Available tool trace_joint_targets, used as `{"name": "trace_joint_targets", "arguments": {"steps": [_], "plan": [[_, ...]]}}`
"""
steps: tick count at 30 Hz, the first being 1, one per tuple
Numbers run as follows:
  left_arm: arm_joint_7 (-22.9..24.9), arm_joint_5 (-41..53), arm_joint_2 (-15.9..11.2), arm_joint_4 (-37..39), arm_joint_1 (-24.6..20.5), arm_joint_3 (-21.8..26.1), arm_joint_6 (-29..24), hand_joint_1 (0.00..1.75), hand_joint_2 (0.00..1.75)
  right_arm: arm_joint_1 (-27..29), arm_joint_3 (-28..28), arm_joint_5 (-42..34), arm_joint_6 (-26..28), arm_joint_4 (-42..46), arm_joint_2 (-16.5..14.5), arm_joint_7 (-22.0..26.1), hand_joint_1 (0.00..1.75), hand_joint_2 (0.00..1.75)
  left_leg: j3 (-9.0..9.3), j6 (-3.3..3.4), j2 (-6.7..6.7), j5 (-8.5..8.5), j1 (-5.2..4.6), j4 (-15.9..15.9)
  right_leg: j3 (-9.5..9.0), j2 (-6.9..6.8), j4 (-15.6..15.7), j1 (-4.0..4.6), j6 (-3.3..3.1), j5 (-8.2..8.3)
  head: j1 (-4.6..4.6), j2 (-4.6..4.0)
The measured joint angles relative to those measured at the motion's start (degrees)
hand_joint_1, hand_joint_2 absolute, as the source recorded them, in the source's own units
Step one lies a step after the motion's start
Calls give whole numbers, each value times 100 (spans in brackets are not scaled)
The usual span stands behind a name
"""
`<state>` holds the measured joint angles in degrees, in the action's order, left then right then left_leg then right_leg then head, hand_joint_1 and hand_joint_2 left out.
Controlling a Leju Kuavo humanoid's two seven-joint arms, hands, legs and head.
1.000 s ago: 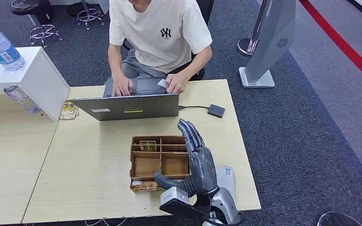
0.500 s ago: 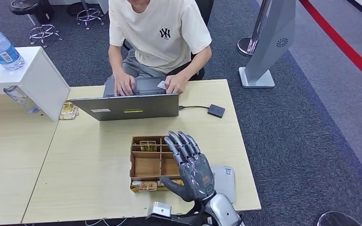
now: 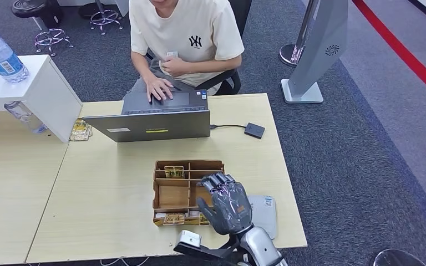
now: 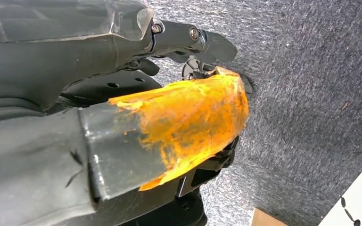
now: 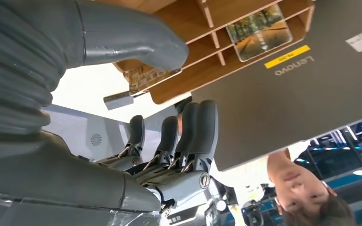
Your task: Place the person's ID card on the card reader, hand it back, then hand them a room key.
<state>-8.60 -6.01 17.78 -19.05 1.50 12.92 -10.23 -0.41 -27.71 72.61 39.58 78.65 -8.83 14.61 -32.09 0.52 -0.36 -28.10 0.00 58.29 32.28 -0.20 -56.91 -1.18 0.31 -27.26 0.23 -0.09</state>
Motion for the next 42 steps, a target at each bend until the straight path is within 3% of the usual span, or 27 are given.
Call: {"name": "trace_joint_targets", "arguments": {"steps": [7, 11, 15, 19, 27, 35, 42], "plan": [[-19, 0, -3, 48, -22, 3, 1, 0, 0, -57, 32, -43, 1, -116, 0, -69, 89, 175, 0, 0, 0, 0, 0, 0, 0, 0, 0, 0, 0, 0, 0, 0], [-19, 0, -5, 67, -31, 4, 2, 0, 0, -63, 39, -44, 2, -156, 0, -73, 76, 175, 0, 0, 0, 0, 0, 0, 0, 0, 0, 0, 0, 0, -1, 0], [-27, 3, -5, 67, -31, 4, 2, 0, 0, -82, 46, -31, 2, -196, 1, -125, 96, 175, 0, 0, 0, 0, 0, 0, 0, 0, 0, 0, 0, 0, 0, 0], [-34, 19, -6, 68, -31, 5, 4, 0, 0, -138, 79, -21, 2, -283, 4, -209, 104, 175, 0, 0, 0, 0, 0, 0, 0, 0, 0, 0, 0, 0, 0, 0], [-34, 110, -13, 69, -29, 6, 17, 0, 0, -267, 177, -27, 2, -495, 7, -262, 88, 175, -1, 0, 0, 0, 0, 0, 0, 0, 0, 0, 0, 0, 0, 0], [4, 225, -24, 69, -21, 6, 70, 0, 0, -532, 354, -50, 2, -826, 7, -308, 99, 175, 0, 0, 0, 0, 0, 0, 0, 0, 0, 0, 0, 1, 1, 0], [16, 273, -32, 69, -10, 6, 85, 0, 0, -664, 507, -134, 2, -988, 5, -243, 95, 175, -1, 0, 0, 0, 0, 1, 0, 0, -1, 0, 0, 1, 1, 0]]}}
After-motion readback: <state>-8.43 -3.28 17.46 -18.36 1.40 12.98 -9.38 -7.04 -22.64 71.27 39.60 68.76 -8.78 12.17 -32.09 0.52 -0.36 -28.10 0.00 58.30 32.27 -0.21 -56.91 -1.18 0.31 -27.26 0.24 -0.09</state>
